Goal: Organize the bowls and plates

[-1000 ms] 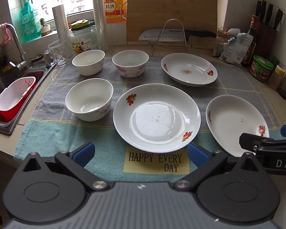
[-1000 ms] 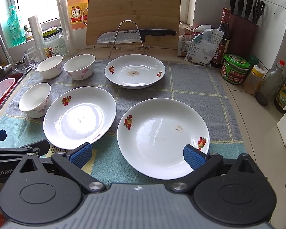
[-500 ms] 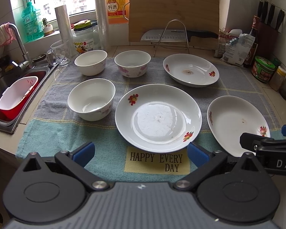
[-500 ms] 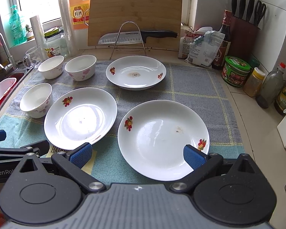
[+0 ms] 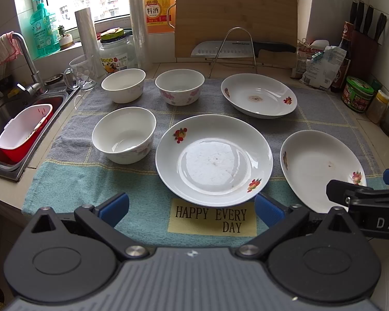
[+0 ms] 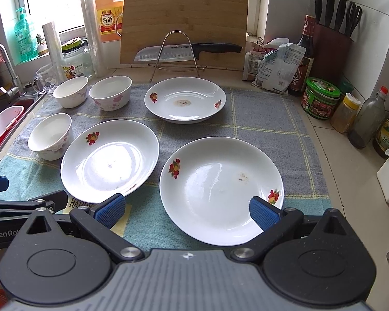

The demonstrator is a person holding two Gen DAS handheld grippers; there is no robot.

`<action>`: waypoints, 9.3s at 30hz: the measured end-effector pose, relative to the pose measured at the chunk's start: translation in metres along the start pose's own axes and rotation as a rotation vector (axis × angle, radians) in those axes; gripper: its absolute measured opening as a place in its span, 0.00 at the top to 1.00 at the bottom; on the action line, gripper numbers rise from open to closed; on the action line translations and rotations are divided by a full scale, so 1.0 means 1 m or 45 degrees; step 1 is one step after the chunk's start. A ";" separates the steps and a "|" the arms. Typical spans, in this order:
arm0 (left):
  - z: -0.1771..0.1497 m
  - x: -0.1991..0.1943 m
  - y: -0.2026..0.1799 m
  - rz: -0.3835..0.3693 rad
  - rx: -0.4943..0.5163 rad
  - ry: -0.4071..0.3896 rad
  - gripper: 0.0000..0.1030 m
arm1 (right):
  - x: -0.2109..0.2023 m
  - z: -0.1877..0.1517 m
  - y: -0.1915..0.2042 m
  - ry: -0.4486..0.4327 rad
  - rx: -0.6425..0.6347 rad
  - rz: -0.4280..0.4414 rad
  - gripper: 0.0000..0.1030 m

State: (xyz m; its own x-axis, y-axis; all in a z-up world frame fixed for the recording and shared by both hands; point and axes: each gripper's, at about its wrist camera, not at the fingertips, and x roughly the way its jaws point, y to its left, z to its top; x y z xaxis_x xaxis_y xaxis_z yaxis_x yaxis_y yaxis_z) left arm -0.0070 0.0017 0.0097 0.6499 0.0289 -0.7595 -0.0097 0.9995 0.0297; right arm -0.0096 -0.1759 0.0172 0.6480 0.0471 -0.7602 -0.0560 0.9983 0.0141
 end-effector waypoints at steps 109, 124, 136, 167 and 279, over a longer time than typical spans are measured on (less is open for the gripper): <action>0.096 0.163 -0.162 -0.798 0.913 0.292 0.03 | 0.093 -0.083 -0.071 -0.200 -0.142 0.084 0.00; 0.108 0.193 -0.179 -1.011 1.017 0.516 0.03 | 0.089 -0.087 -0.065 -0.202 -0.081 0.021 0.00; 0.113 0.199 -0.194 -1.041 1.102 0.635 0.07 | 0.090 -0.087 -0.071 -0.237 -0.143 0.090 0.00; 0.115 0.199 -0.196 -1.045 1.139 0.674 0.11 | 0.093 -0.072 -0.072 -0.124 -0.169 0.111 0.00; 0.167 0.189 -0.255 -1.005 0.940 0.224 0.10 | 0.114 -0.020 -0.180 -0.145 0.060 0.020 0.00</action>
State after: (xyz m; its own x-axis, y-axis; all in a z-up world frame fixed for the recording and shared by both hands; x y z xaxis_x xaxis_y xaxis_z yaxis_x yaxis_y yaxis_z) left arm 0.2455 -0.2494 -0.0326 0.1550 -0.5565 -0.8163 0.8578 0.4857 -0.1682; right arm 0.0591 -0.3506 -0.0854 0.7294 0.0637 -0.6811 -0.0331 0.9978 0.0579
